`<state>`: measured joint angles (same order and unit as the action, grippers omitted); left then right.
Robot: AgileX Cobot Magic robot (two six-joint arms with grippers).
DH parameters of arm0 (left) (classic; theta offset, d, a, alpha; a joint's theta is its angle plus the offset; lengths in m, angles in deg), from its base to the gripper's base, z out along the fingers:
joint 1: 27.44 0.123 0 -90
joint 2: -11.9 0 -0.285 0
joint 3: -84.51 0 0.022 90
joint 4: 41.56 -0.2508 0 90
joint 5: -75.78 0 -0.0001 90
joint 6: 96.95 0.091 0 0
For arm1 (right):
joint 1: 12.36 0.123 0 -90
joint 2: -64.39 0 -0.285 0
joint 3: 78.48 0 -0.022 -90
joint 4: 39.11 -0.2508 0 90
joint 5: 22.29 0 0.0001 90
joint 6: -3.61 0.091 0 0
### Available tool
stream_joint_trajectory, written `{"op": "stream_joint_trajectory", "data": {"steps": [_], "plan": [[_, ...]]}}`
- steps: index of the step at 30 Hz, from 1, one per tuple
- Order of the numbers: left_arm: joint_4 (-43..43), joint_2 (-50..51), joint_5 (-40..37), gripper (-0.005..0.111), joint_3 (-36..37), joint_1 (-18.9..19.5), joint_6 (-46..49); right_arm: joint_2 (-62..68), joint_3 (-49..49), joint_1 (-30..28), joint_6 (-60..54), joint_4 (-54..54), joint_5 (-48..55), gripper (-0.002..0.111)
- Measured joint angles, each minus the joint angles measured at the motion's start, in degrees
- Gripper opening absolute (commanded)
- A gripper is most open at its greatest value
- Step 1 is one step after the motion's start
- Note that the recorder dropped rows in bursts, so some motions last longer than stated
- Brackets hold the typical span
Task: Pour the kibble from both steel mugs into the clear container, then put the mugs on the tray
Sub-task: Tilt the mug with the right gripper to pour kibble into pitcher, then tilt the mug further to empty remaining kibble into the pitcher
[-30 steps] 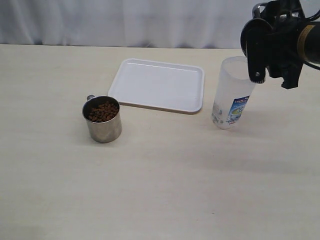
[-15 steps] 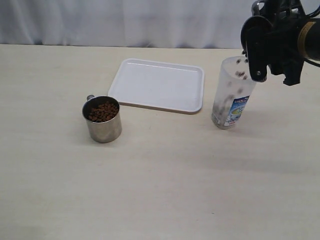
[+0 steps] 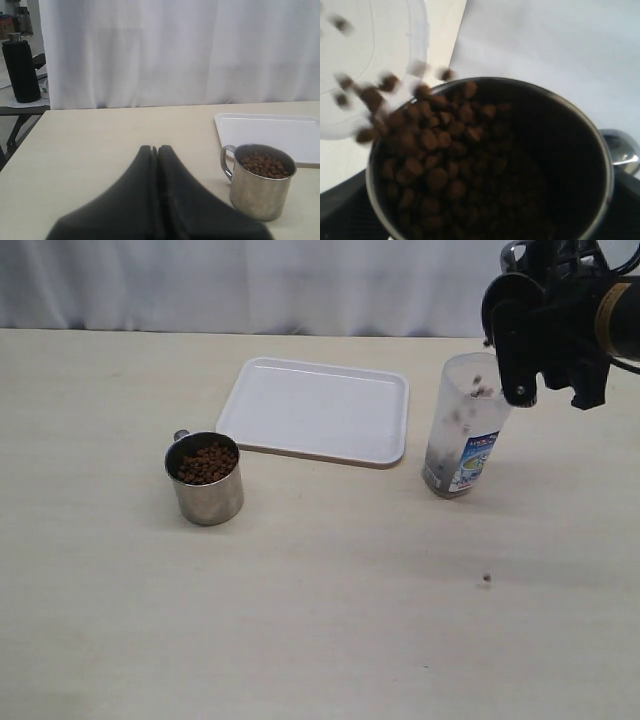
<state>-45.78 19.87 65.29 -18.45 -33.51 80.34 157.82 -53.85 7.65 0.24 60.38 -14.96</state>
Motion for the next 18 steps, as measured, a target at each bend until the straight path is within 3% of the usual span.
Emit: {"op": "stream_joint_trajectory", "data": {"steps": [18], "plan": [[0.00, 0.00, 0.00, 0.000, 0.00, 0.00, 0.00, 0.00, -1.46, 0.00, -4.02, 0.00, 0.00, 0.005]]}}
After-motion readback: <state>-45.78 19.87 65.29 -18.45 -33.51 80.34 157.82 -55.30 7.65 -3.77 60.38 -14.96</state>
